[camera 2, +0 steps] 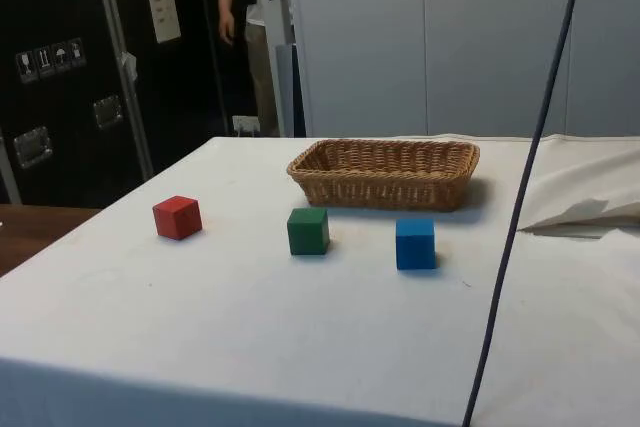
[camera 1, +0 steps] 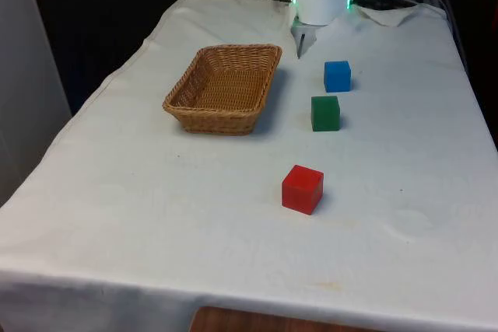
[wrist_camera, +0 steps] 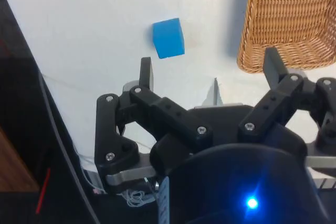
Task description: Pick up the blue cube and place it into the basket.
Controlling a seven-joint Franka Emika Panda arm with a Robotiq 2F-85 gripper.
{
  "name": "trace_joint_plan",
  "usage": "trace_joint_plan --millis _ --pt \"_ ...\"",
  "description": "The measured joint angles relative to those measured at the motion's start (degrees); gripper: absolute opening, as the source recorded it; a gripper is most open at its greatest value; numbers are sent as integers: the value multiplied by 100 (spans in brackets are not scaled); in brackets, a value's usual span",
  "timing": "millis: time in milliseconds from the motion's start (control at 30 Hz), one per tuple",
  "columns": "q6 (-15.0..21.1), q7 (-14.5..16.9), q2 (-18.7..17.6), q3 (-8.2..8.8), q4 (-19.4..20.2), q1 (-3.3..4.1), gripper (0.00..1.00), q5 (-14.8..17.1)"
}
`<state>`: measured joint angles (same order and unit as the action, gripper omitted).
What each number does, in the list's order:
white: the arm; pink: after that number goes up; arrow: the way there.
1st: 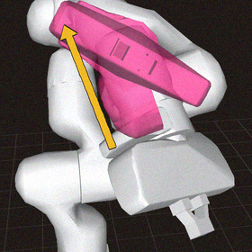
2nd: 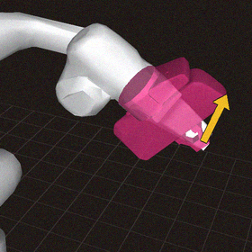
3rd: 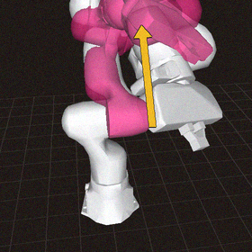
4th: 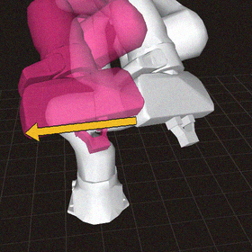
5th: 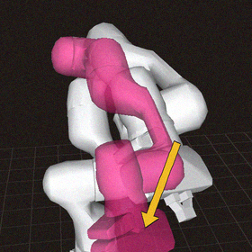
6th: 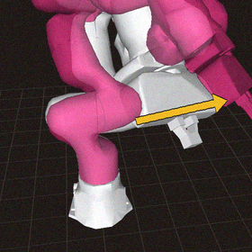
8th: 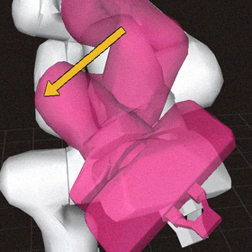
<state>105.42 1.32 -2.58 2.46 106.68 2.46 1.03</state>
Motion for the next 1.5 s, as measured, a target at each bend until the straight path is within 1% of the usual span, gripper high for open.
trace_joint_plan --millis 33,200,267,300,467,567,700,767,867,900,1167,1400,1467,1500 --pt "0 0 0 0 0 0 100 0" --pt "57 -23 258 -46 286 0 100 0" --pt "166 -29 413 -69 481 0 100 -11" --pt "166 -29 413 -69 481 0 100 -11" --pt "350 -69 665 -126 796 0 100 -40" --pt "378 -80 699 -138 842 0 100 -40" --pt "476 -109 871 -183 1043 0 100 -57" --pt "533 -138 1014 -218 1197 0 100 -74" --pt "584 -149 1106 -241 1306 0 100 -86" --pt "625 -160 1197 -258 1409 0 100 -97" --pt "710 -206 1507 -344 1748 0 100 -143" --pt "716 -246 1673 -458 1994 0 100 -201" --pt "716 -246 1673 -458 1994 0 100 -201" --pt "716 -252 1748 -487 2086 0 100 -235"
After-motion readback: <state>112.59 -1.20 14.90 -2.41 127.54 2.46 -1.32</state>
